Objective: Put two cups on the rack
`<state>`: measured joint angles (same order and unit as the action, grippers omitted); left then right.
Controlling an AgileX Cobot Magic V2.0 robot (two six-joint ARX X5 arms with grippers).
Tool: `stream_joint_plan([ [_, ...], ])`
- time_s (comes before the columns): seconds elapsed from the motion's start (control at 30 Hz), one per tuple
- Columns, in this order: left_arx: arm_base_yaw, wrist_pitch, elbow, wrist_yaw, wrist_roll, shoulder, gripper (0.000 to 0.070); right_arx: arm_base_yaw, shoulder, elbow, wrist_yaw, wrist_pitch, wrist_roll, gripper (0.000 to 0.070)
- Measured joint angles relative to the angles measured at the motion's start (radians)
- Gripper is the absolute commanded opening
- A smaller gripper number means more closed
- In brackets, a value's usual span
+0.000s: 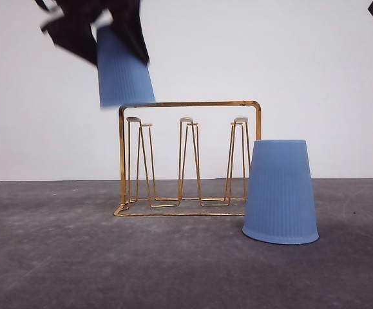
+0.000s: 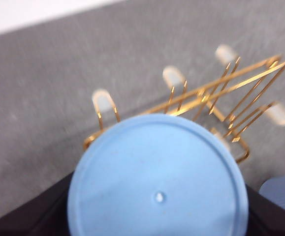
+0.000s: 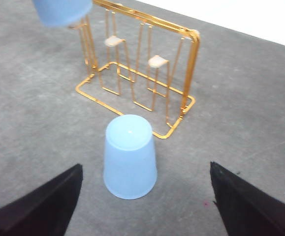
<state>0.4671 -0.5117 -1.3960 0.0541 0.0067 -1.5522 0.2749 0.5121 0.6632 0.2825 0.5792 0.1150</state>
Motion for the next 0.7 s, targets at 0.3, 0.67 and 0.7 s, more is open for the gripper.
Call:
stream_joint_plan([
  [0.3,0.000,0.000,0.000,-0.004,0.000,-0.192,0.0361,0.000,0.000,0.000,-0.014,0.000,0.000,0.0524],
  [0.67,0.013,-0.141,-0.039,-0.003,0.000,-0.225,0.0567,0.000,0.000,0.000,-0.014,0.000,0.000,0.0524],
  [0.7,0.013,-0.188,-0.060,-0.003,0.000,-0.223,0.0539,0.000,0.000,0.000,-0.014,0.000,0.000,0.0524],
])
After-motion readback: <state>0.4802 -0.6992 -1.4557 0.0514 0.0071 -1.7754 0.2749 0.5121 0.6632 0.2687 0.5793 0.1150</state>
